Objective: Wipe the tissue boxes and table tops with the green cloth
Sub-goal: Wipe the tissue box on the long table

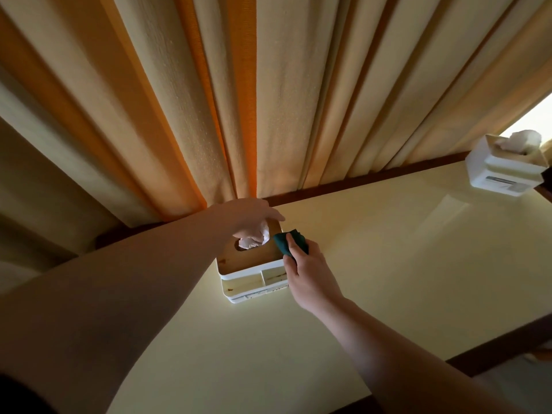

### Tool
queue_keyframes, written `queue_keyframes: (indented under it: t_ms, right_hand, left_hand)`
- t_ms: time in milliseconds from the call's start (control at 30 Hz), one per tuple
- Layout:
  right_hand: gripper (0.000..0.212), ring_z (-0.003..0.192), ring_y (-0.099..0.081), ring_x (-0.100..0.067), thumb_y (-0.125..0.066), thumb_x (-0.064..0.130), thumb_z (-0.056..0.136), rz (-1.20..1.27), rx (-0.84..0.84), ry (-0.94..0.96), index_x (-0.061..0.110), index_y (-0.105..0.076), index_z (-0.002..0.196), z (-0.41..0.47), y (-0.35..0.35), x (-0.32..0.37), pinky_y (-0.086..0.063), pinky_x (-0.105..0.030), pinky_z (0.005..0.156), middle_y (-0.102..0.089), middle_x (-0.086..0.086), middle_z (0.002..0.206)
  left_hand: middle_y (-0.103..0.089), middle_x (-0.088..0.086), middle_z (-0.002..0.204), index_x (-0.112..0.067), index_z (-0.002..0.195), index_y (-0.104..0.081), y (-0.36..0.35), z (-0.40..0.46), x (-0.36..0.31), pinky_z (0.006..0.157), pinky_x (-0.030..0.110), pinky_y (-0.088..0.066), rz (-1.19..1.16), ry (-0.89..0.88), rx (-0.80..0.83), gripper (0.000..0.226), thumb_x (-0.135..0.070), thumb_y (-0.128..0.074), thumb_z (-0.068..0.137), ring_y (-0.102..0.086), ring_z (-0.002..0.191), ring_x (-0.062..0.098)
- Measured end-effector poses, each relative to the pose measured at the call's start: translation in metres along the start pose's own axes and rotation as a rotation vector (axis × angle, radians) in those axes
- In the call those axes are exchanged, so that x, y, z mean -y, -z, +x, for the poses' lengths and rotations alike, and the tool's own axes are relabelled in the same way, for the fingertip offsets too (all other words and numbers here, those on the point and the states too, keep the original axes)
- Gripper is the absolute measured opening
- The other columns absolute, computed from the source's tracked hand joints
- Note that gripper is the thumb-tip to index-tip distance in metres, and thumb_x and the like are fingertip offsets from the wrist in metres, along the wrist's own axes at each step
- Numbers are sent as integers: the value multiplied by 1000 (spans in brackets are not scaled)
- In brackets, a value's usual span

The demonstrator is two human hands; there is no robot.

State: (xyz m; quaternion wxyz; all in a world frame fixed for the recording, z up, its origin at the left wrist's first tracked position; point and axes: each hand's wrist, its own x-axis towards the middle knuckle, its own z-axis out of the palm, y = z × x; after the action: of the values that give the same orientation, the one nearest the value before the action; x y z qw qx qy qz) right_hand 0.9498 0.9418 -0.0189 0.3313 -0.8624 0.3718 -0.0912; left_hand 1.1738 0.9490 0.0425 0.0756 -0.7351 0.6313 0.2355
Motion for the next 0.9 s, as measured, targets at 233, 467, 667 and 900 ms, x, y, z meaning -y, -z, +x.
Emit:
queue_keyframes:
  t_ms: [233,467,667,900]
  right_hand:
    - [51,127,-49,-23,-41,41,110,72,35,-9,39,-33,160,11,-4,-8,-48,-41,108,-32,1,156]
    - [52,128,-46,-21,-50,53,103,75,60,-40,50,-39,154,38,-9,2,-50,-41,107,-34,2,151]
    - [51,118,-40,-23,-43,53,105,-132,53,-33,48,-38,155,40,-12,20,-53,-39,98,-36,-1,142]
    - [53,121,-42,-28,-41,50,106,-331,81,51,44,-34,158,21,-12,23,-53,-39,97,-37,-7,147]
  left_hand:
    - [-60,-2,122,-35,136,-52,-13,-8,15,82,30,-51,-9,113,-114,59,-46,-79,84,-55,102,18]
    - [-61,-7,116,-27,126,-58,-36,-32,32,77,29,-52,-127,254,-274,55,-54,-77,83,-59,98,14]
    - [-60,-7,93,-23,109,-57,-54,-42,32,72,32,-54,-219,360,-381,54,-65,-75,80,-59,84,14]
    - [-59,-9,89,-24,111,-57,-59,-44,27,67,29,-52,-284,409,-421,57,-68,-74,79,-60,82,14]
